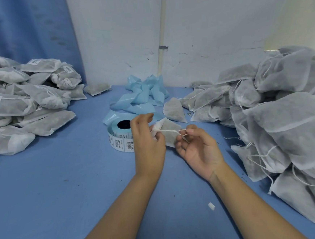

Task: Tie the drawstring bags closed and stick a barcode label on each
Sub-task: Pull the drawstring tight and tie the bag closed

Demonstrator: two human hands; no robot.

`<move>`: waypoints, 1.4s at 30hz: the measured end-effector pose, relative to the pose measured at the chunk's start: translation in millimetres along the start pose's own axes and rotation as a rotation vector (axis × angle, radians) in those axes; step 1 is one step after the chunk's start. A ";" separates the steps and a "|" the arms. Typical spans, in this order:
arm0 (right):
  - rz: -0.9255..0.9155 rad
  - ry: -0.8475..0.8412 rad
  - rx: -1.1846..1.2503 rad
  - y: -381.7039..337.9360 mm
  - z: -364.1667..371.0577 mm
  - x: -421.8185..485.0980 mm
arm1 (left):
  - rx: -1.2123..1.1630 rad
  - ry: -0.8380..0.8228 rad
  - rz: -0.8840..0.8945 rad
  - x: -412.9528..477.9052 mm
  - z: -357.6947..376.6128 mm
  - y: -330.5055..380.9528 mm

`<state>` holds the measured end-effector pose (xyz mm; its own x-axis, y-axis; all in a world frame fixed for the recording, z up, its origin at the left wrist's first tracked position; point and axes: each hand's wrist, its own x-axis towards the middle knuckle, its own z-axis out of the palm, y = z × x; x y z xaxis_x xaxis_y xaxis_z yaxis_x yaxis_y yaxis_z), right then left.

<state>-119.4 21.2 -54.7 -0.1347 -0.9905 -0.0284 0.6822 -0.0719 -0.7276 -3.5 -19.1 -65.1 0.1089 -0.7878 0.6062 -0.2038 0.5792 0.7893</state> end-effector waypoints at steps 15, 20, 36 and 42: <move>-0.213 0.245 -0.354 11.5 2.6 4.6 | -0.494 0.093 -0.428 22.9 -4.7 18.5; -0.146 0.206 -0.286 11.0 2.8 4.5 | -0.782 0.010 -0.645 28.2 -6.6 20.3; -0.208 0.288 -0.134 28.0 17.8 3.2 | -0.578 -0.076 -0.556 4.4 3.4 17.3; -0.228 0.341 -0.127 33.5 21.6 2.8 | -0.549 -0.120 -0.512 8.3 -1.3 15.4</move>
<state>-81.4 13.5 -64.4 -0.5164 -0.8537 -0.0665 0.5163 -0.2485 -0.8196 -4.5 -16.4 -47.8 -0.0534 -0.9855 0.1611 0.3607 0.1314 0.9234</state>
